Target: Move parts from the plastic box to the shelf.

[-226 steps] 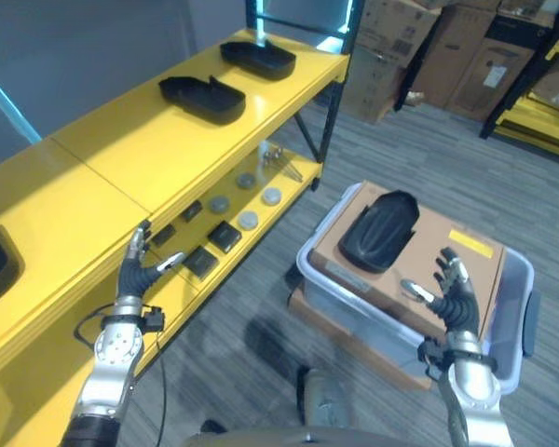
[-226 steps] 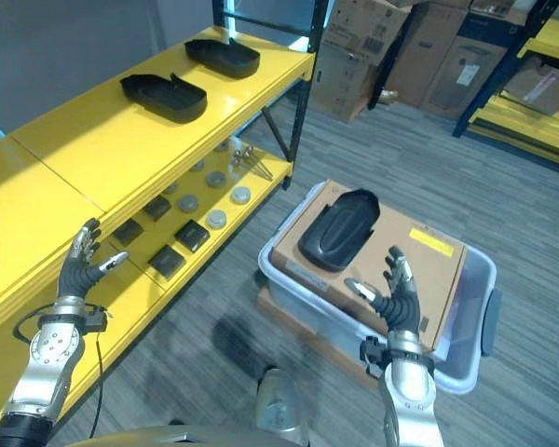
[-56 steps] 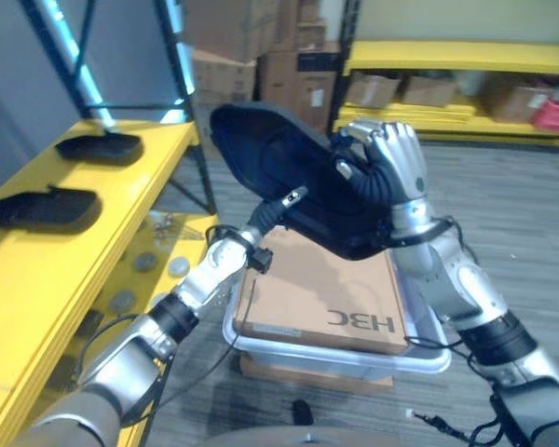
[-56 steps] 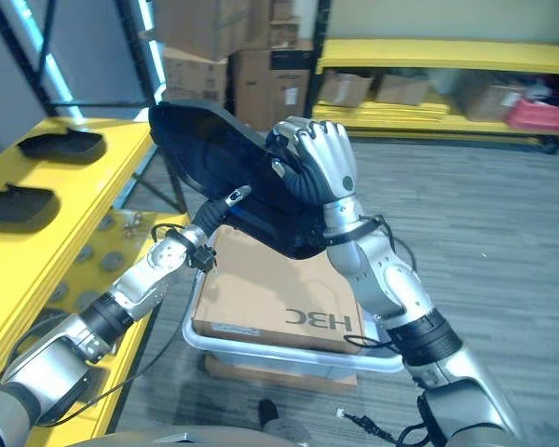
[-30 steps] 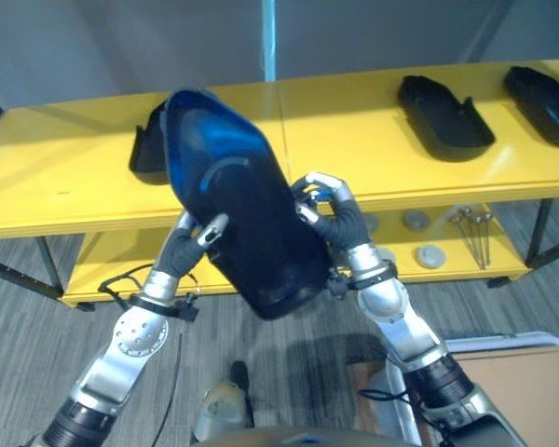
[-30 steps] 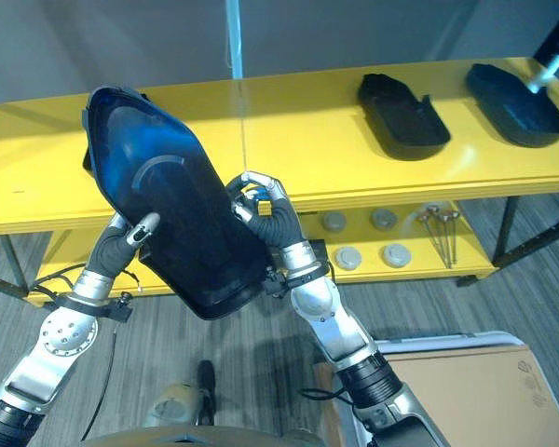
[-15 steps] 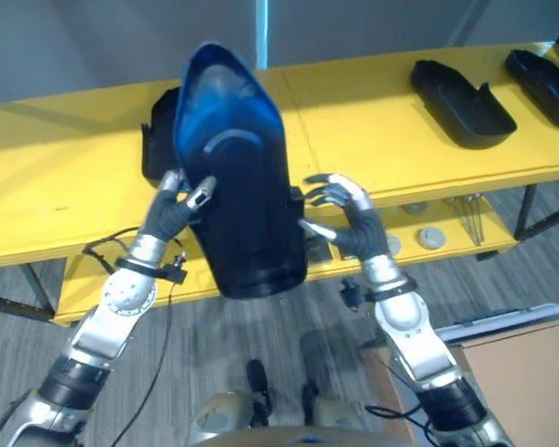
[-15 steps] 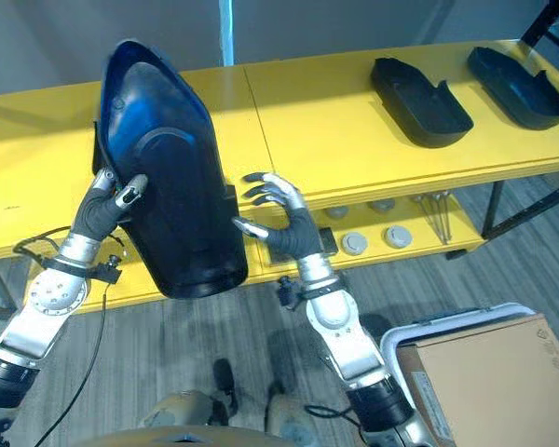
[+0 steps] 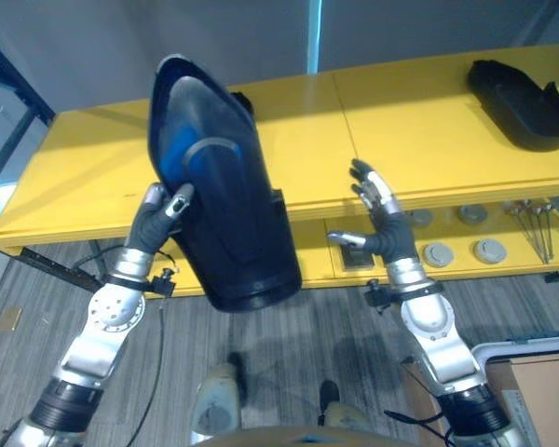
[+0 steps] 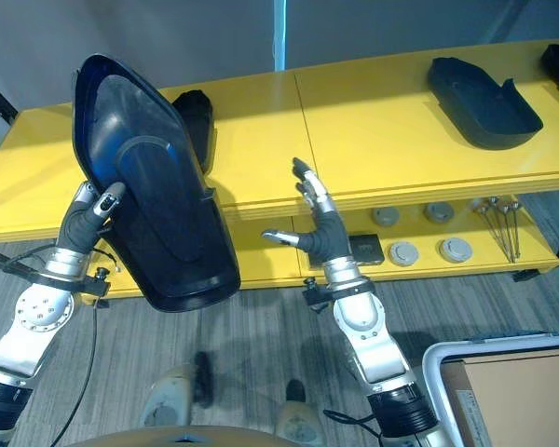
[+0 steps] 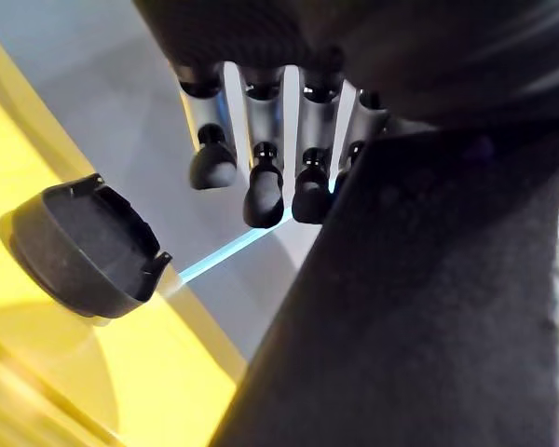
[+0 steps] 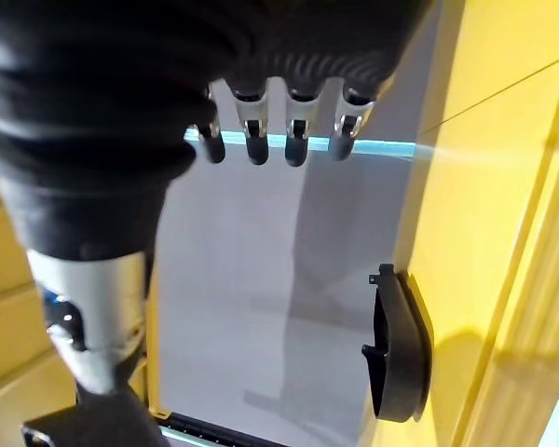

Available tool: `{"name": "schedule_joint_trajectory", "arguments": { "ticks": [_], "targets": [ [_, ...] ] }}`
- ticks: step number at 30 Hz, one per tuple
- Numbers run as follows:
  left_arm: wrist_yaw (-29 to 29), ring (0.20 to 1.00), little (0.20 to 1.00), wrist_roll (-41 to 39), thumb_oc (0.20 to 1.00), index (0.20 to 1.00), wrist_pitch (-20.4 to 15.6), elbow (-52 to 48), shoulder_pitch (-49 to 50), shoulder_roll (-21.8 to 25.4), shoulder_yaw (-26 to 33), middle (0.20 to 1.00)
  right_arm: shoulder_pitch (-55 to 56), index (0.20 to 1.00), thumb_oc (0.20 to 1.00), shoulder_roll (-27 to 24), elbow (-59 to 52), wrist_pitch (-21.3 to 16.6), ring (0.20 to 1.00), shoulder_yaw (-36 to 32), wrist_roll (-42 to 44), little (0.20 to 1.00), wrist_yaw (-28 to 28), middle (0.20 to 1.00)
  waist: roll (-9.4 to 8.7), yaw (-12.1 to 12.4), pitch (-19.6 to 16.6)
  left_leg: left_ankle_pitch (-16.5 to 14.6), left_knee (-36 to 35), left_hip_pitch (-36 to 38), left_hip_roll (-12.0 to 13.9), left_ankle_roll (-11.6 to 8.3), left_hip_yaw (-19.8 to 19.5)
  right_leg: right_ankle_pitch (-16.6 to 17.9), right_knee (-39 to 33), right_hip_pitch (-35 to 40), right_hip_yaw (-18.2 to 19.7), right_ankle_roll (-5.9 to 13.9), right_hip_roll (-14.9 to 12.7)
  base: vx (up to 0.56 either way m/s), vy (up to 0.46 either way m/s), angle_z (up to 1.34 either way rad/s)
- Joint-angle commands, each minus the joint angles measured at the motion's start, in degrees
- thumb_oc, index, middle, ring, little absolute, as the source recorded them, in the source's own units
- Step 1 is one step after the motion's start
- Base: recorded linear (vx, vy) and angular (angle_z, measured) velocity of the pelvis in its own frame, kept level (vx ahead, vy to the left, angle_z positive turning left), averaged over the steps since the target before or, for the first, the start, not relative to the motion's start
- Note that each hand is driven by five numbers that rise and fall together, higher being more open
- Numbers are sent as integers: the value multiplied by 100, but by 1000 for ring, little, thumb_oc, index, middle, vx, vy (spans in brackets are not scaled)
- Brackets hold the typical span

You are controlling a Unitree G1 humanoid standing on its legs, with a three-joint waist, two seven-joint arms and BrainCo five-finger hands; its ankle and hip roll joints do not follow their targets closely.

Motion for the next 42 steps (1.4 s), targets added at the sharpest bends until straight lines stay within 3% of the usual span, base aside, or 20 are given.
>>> {"name": "schedule_joint_trajectory", "arguments": {
  "ticks": [1,3,4,9,12,14,16,17,18,19,20,25,28,31,32,35,36,37,38,42],
  "targets": [
    [390,200,200,-215,200,200,-294,-213,-278,30,365,200,-232,1000,1000,2,-270,-275,1000,56,-75,1000,-256,1000,5,205,-369,100,-516,409,106,-395,-398,-688,-263,422,-179,1011,-8,102,470,-13],
    [431,200,200,-111,200,200,-309,-267,-318,73,387,200,-281,1000,1000,-3,-180,-253,1000,76,-184,1000,-253,1000,26,212,-434,91,-757,579,159,-462,-375,-632,-383,476,-210,1091,-144,84,466,-30],
    [445,200,200,-30,200,200,-343,-317,-417,118,376,200,-297,1000,1000,-5,-190,-247,1000,40,-269,1000,-242,1000,59,245,-473,95,-994,670,159,-470,-102,-585,-436,526,-252,1219,-381,45,430,-22],
    [519,200,200,280,200,200,-300,-286,-545,452,440,200,-514,1000,1000,36,-239,-82,1000,95,-491,1000,-177,1000,-99,381,-413,-145,-880,584,-249,-259,22,-22,-464,349,-269,1289,-985,23,370,8],
    [619,200,200,351,200,200,-298,-93,-475,695,653,200,-632,1000,1000,158,-369,-84,1000,91,-204,1000,42,1000,-311,354,-301,-374,-824,573,-525,33,254,816,-227,-152,44,1289,-1206,6,313,-15],
    [548,200,200,316,200,200,-300,-92,-364,701,734,200,-563,1000,1000,174,-407,-94,1000,41,-124,1000,111,1000,-348,352,-324,-377,-865,604,-555,70,345,842,-152,-256,179,1289,-1082,47,233,-39],
    [449,200,200,318,200,200,-263,-104,-162,680,869,200,-305,1000,1000,236,-470,-103,1000,-142,58,1000,238,1000,-410,368,-351,-418,-990,779,-665,160,508,629,-118,-258,344,1289,-654,84,234,-21],
    [417,200,200,329,200,200,-250,-104,-68,646,924,200,-209,1000,1000,261,-467,-123,1000,-212,133,1000,288,1000,-424,342,-359,-454,-1058,862,-723,199,570,477,-69,-272,364,1289,-402,113,365,-27],
    [371,200,200,382,200,200,-187,-120,17,565,983,200,-56,1000,1000,291,-431,-150,1000,-297,243,1000,319,1000,-398,267,-364,-440,-1202,968,-878,275,664,89,22,-428,403,1289,240,89,299,-21],
    [371,200,200,382,200,200,-187,-120,17,565,983,200,-56,1000,1000,291,-431,-150,1000,-297,243,1000,319,1000,-398,267,-364,-440,-1202,968,-878,275,664,89,22,-428,403,1289,240,102,333,-41],
    [376,200,200,432,200,200,-167,-112,-51,480,949,200,-9,1000,1000,284,-359,-163,1000,-344,313,1000,304,1000,-382,194,-336,-550,-1238,1087,-1083,366,698,-97,115,-479,334,1205,600,99,136,-27],
    [329,200,200,368,200,200,-259,-199,-100,281,975,200,30,1000,1000,131,-349,-248,1000,-492,432,1000,328,1000,-366,105,-306,-944,-615,1167,-1206,310,617,-313,113,-224,250,1051,758,170,37,12],
    [263,200,200,181,200,200,-297,-299,-39,131,987,200,162,1000,1000,-98,-464,-249,1000,-662,593,1000,397,1000,-344,210,-93,-783,1544,343,-971,-24,430,-395,-57,103,125,799,655,127,-38,23],
    [286,200,200,179,200,200,-314,-309,-78,65,985,200,120,1000,1000,-225,-371,-194,1000,-770,603,1000,321,1000,-392,276,-13,-789,2455,-288,-1097,-93,28,-431,-272,225,29,673,453,104,54,60],
    [266,200,200,63,200,200,-361,-293,-4,6,1029,200,210,1000,1000,-242,-363,-191,1000,-844,687,1000,339,1000,-385,218,-56,-922,2199,-237,-671,-73,131,-532,-288,303,30,737,322,241,159,20],
    [259,200,200,65,200,200,-315,-215,46,-14,1026,200,317,1000,1000,-174,-347,-156,1000,-899,659,1000,285,1000,-364,179,-141,-894,1346,-85,-296,-14,239,-597,-279,262,-11,781,228,118,103,13],
    [261,200,200,66,200,200,-315,-216,55,-16,1023,200,328,1000,1000,-175,-352,-154,1000,-896,656,1000,282,1000,-387,186,-143,-859,1254,-24,-328,-19,265,-601,-276,271,-1,780,205,176,355,36],
    [488,200,200,314,200,200,-292,-122,45,157,1107,200,205,1000,1000,-99,-193,-189,1000,-783,533,1000,108,1000,-212,270,-246,-106,-598,261,-170,-244,18,-596,-431,264,-53,883,197,153,386,40],
    [595,200,200,405,200,200,-317,-114,-2,192,1124,200,166,1000,1000,-114,-114,-203,1000,-778,441,1000,26,1000,-180,277,-256,122,-863,252,-127,-330,52,-592,-524,295,-112,925,155,189,512,3],
    [737,200,200,639,200,200,-275,-66,-197,312,1116,200,247,1000,1000,-53,-125,-163,1000,-901,36,1000,-140,1000,-45,196,-409,237,-1366,430,-200,-301,476,-519,-643,370,-276,1137,-117,108,351,-9]
  ]
}}
